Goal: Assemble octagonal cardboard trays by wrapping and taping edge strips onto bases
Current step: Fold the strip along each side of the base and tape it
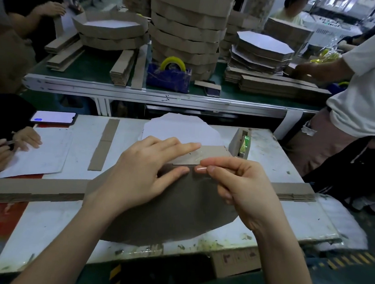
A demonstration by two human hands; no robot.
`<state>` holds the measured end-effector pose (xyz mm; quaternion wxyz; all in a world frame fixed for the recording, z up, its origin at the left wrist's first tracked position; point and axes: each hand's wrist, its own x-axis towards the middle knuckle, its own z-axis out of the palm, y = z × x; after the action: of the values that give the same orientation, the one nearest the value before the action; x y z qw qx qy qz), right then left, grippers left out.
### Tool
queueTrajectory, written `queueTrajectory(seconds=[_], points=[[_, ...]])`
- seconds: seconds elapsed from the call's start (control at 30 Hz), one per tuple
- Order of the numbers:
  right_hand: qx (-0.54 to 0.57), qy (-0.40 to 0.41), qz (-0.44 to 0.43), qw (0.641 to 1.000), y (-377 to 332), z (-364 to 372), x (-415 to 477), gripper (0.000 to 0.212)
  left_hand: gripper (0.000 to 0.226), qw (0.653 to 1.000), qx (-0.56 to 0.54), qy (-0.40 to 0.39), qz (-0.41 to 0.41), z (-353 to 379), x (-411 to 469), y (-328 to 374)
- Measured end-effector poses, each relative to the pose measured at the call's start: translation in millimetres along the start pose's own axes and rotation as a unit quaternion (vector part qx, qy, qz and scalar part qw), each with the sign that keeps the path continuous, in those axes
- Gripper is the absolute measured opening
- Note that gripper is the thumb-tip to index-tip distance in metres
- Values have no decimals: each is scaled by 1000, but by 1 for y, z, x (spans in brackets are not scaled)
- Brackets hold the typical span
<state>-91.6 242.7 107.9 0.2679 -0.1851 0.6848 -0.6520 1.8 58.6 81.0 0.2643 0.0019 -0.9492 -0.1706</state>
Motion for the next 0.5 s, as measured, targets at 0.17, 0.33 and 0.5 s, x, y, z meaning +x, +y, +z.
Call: queueTrajectory(seconds=[0.17, 0.33, 0.5], points=[[7, -1, -6, 1000, 5, -1, 0, 16, 42, 998, 50, -42, 2, -4, 0, 3], [15, -10, -19, 1000, 6, -2, -3, 15, 49, 994, 55, -90, -21, -7, 5, 5], [33, 0, -33, 999, 2, -2, -4, 19, 49, 995, 55, -83, -16, -4, 6, 9]])
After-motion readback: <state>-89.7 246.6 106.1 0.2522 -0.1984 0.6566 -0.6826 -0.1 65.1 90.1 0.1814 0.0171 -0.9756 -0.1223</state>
